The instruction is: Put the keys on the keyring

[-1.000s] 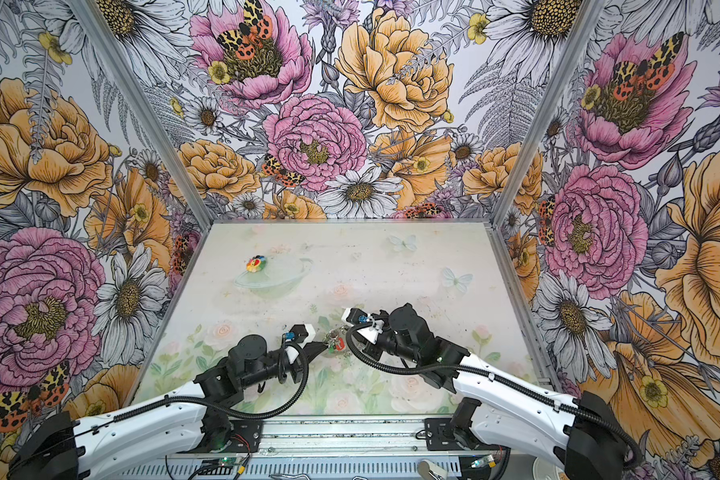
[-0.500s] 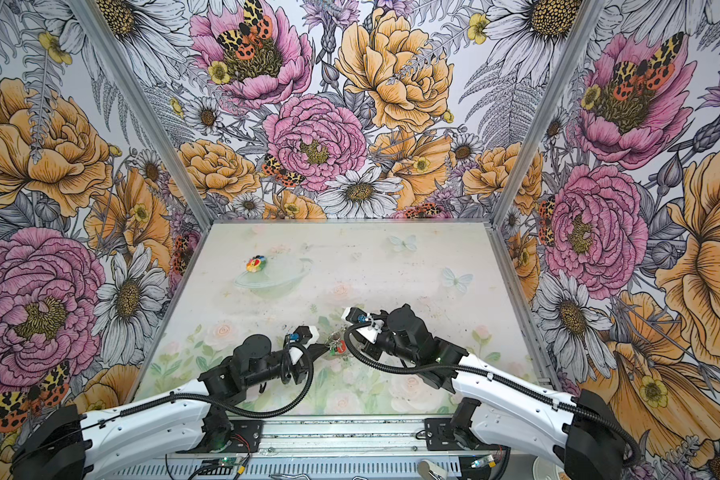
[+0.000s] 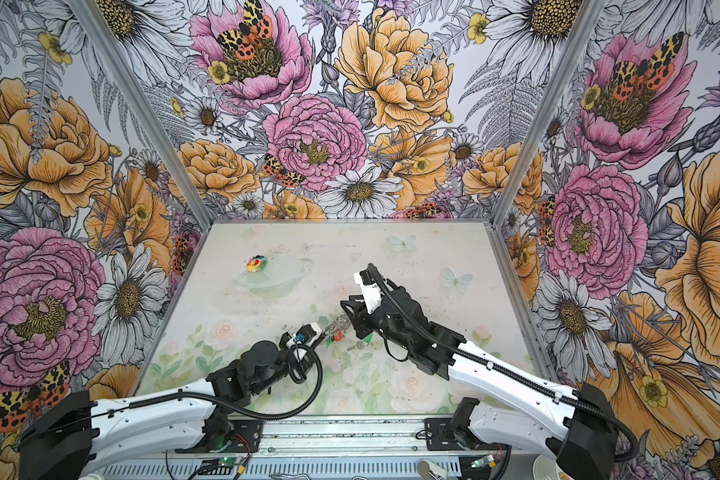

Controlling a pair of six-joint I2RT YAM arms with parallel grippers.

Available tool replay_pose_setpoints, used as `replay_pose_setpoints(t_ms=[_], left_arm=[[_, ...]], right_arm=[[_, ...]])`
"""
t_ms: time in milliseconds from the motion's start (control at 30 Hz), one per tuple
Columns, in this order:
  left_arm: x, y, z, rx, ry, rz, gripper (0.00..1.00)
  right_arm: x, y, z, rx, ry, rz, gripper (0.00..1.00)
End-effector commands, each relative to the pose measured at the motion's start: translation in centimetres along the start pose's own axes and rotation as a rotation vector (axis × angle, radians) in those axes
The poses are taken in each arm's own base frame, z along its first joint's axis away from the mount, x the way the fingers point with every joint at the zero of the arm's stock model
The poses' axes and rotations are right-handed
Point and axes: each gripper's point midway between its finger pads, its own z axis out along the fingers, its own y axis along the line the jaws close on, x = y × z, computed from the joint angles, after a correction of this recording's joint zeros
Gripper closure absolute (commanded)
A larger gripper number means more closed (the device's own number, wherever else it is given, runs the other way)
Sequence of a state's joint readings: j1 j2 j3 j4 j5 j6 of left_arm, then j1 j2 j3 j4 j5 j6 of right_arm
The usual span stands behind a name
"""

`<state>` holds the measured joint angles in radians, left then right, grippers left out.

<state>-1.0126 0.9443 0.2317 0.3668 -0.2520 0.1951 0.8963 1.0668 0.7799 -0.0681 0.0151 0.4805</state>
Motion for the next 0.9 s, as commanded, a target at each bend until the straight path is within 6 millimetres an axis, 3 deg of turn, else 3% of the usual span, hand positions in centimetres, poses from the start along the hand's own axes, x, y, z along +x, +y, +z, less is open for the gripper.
replay_pose_setpoints(t_ms=[0,500,867], left_arm=[[-2.6,1.8,0.2,-0.112,-0.093,0.004,1.0],[-2.3,0.4,1.2,-0.046,-0.084,0.018,1.0],[-2.5,0.3,1.2,-0.038,-0.088,0.018,1.0]], right_arm=[[1.6,-0.7,1.0,0.045,0.068,0.269,0.72],[2.5,-1.3,2.9,0.098,0.104,0.471,0.74],[3.6,-1.5,3.7,0.114,0.138,0.516,0.75]])
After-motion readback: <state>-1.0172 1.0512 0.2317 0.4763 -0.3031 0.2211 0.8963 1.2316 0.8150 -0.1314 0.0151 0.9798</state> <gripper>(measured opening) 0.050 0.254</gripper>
